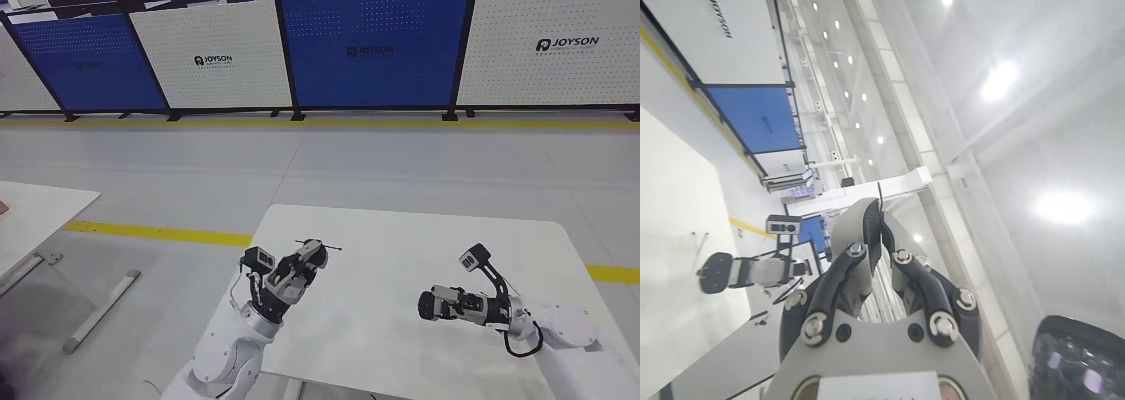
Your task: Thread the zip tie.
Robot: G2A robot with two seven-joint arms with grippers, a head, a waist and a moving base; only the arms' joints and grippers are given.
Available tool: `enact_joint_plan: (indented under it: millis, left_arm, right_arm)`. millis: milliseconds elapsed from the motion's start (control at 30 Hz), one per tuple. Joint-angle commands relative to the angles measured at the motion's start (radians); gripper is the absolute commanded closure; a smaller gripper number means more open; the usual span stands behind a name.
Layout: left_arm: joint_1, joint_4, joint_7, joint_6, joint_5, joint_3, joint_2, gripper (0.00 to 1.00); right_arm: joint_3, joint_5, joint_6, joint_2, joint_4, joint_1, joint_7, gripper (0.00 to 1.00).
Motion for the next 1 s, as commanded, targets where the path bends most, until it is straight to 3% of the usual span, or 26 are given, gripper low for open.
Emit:
enact_joint_plan:
  millis: [0,233,367,467,767,967]
  left_arm:
    - [-0.012,0.014,0.006,0.037,0.066,0.015,0.001,1.00]
    - [-0.049,0.074,0.043,0.153,0.255,0.061,0.002,1.00]
    - [-0.087,0.136,0.077,0.193,0.350,0.120,-0.003,1.00]
    - [-0.110,0.170,0.126,0.195,0.378,0.155,-0.010,1.00]
    - [-0.112,0.179,0.125,0.203,0.386,0.159,-0.010,1.00]
    - [-0.143,0.243,0.151,0.248,0.518,0.202,-0.013,1.00]
  right_arm:
    - [0.000,0.000,0.000,0.000,0.000,0.000,0.000,0.00]
    - [0.000,0.000,0.000,0.000,0.000,0.000,0.000,0.00]
    - [0.000,0.000,0.000,0.000,0.000,0.000,0.000,0.00]
    - [0.000,0.000,0.000,0.000,0.000,0.000,0.000,0.00]
    - [0.000,0.000,0.000,0.000,0.000,0.000,0.000,0.00]
    - [0.000,0.000,0.000,0.000,0.000,0.000,0.000,0.00]
